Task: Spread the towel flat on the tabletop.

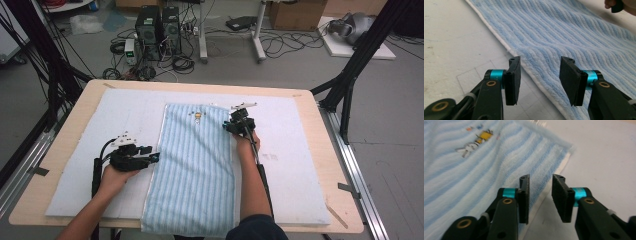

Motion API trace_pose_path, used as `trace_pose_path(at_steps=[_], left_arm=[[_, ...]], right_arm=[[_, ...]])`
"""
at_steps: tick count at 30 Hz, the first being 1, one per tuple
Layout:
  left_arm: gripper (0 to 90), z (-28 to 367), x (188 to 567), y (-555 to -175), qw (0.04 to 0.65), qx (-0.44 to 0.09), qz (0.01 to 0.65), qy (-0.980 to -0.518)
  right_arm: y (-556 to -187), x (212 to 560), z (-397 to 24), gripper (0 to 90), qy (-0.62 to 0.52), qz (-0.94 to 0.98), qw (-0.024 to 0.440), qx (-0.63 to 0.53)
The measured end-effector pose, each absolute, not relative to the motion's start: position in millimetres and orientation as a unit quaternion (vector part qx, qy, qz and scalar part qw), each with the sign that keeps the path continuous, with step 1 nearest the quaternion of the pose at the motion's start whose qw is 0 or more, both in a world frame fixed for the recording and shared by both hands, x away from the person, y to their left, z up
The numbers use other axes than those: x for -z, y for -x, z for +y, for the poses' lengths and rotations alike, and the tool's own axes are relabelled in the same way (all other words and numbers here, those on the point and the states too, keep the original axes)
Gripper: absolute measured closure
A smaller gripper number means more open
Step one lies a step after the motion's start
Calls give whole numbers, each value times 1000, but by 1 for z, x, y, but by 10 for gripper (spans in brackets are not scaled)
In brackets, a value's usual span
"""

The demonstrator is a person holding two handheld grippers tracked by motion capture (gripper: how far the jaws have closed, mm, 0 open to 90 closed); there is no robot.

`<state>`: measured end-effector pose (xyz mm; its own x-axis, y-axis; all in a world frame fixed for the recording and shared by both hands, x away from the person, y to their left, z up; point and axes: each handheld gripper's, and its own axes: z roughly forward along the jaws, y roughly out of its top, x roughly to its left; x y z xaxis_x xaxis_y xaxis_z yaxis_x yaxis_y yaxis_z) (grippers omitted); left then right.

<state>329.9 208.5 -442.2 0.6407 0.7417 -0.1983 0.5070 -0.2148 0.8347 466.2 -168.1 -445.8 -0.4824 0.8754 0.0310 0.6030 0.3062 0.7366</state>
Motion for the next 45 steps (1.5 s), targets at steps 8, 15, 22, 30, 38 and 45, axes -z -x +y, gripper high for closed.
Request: trace_pose_path(at_steps=[8,15,22,30,38,45], left_arm=[[515,211,443,-331,475,-128,412,-767],[508,212,437,-347,479,-144,426,-754],[521,203,431,-385,469,-161,444,-746],[532,192,443,-419,436,-160,475,-748],[679,174,451,-425,405,-184,442,-779],[881,175,451,-428,398,-195,448,-776]], right_arm=[[-476,446,-163,801,-481,775,263,-315],[-463,429,-173,648,-473,769,254,-347],[-436,414,-193,604,-459,776,236,-363],[-415,419,-212,595,-464,777,209,-370],[-422,440,-191,681,-455,797,173,-358],[-429,444,-178,862,-450,800,185,-350]])
